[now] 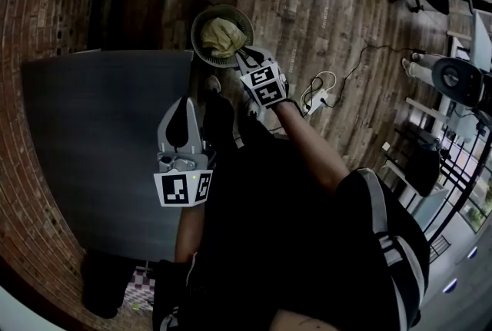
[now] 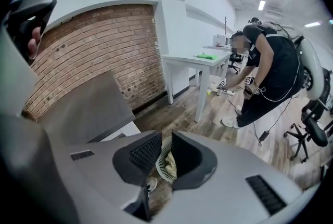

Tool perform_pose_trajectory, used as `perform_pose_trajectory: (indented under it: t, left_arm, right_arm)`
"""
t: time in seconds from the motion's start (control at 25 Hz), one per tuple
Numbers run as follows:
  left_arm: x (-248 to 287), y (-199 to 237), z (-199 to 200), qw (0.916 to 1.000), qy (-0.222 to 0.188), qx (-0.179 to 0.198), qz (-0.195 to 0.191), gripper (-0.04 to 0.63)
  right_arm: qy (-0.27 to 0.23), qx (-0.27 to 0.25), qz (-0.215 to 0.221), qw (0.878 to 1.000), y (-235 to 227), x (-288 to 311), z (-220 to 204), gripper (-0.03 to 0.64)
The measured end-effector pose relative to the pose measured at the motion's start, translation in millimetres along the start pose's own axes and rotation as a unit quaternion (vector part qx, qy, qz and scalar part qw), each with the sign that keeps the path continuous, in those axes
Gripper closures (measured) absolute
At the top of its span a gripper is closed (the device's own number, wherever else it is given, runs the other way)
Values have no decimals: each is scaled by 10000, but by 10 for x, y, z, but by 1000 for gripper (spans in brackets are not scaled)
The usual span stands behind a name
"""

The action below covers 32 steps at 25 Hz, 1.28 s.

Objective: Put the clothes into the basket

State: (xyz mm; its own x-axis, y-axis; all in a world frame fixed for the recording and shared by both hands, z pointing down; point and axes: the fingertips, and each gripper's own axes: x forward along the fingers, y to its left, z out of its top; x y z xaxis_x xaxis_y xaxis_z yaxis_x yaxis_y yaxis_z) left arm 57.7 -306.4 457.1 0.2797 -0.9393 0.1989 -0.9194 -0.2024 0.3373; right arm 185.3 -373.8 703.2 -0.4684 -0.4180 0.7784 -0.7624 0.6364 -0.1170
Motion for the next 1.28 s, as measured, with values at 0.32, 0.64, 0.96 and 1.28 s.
perform_pose_trajectory:
  t: [0.32, 0.64, 0.96, 1.28]
  left_arm:
    - [-126, -254, 81, 9996, -174, 141, -192, 591]
    - [-235, -756, 274, 9956, -553, 484, -578, 591]
    - [-377, -1236, 320, 9903, -776, 655, -951, 591]
    - [-447, -1496, 360, 9866, -907, 785, -1110, 591]
  right_arm:
    - [-684, 327, -143, 9970, -51, -487, 213, 607]
    - [-1614, 355, -113, 9862, 88, -1302, 496, 611]
    - [-2713, 365, -168, 9617, 275, -2368, 661, 612]
    - [-3085, 395, -205, 9502, 315, -2902, 596, 612]
